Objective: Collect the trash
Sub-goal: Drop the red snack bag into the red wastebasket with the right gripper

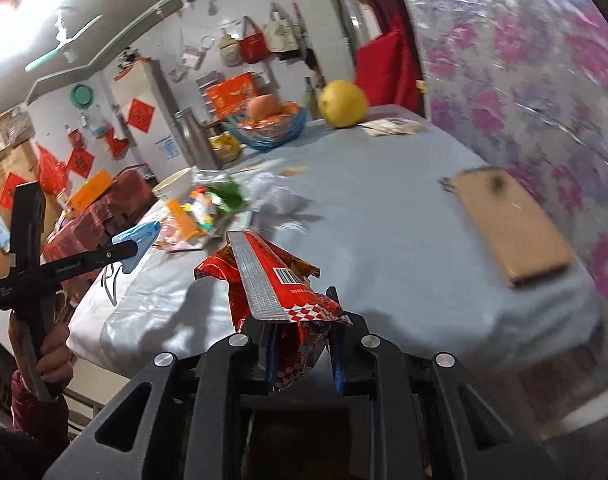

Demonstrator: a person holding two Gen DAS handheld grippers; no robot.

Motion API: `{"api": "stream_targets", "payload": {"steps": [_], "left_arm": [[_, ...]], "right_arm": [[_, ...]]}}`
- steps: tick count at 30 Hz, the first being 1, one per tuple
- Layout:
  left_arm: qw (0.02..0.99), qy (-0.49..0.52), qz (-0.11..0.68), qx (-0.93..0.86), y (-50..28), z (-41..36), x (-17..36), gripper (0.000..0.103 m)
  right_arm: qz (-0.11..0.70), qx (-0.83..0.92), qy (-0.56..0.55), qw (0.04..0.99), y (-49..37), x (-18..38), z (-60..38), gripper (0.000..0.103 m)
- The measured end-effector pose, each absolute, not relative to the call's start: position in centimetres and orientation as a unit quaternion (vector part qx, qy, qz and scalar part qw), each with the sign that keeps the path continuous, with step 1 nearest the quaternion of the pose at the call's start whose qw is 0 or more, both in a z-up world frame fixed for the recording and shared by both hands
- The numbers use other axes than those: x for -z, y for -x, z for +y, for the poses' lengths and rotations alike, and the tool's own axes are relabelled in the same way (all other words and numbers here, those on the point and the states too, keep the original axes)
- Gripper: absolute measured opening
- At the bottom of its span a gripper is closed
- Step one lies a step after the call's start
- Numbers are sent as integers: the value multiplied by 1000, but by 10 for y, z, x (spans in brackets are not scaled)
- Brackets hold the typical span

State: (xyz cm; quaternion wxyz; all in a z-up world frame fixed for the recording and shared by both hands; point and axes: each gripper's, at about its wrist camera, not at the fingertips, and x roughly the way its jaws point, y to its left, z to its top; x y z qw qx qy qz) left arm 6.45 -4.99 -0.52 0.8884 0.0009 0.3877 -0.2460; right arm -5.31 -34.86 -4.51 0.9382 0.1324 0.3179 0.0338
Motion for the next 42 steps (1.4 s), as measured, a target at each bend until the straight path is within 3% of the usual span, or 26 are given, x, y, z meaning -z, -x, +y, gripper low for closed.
{"api": "stream_targets", "payload": {"steps": [7, 16, 18, 19, 20, 26, 30, 31, 33, 34, 35, 42], "left_arm": [[858, -48, 399, 320, -36, -122, 12, 28], [801, -116, 422, 408, -4, -223, 33, 28], [787, -133, 427, 425, 5, -244, 38, 28], [779, -143, 428, 435, 10, -255, 41, 28], [772, -154, 430, 443, 15, -265, 45, 29], [722, -204, 438, 495, 46, -324, 71, 29], [679, -228, 459, 525, 68, -361, 99, 30], [670, -236, 466, 527, 73, -368, 107, 34], [656, -253, 479, 526, 81, -377, 120, 54], [656, -257, 482, 520, 82, -380, 123, 71], [659, -260, 482, 515, 83, -381, 125, 80], [705, -238, 454, 491, 65, -358, 102, 87]], "right_arm": [[354, 32, -129, 926, 105, 68, -400, 23], [484, 146, -169, 846, 154, 191, -479, 27], [518, 148, -179, 823, 153, 227, -489, 42], [527, 153, -181, 816, 153, 239, -493, 54], [530, 166, -181, 812, 156, 247, -497, 59], [466, 233, -169, 837, 181, 210, -525, 73], [412, 284, -168, 849, 205, 179, -544, 76], [401, 287, -173, 853, 210, 173, -547, 76], [387, 288, -180, 857, 217, 167, -551, 76], [380, 287, -183, 860, 218, 164, -551, 76], [372, 280, -187, 865, 220, 161, -550, 76], [349, 234, -187, 888, 205, 143, -532, 76]]}}
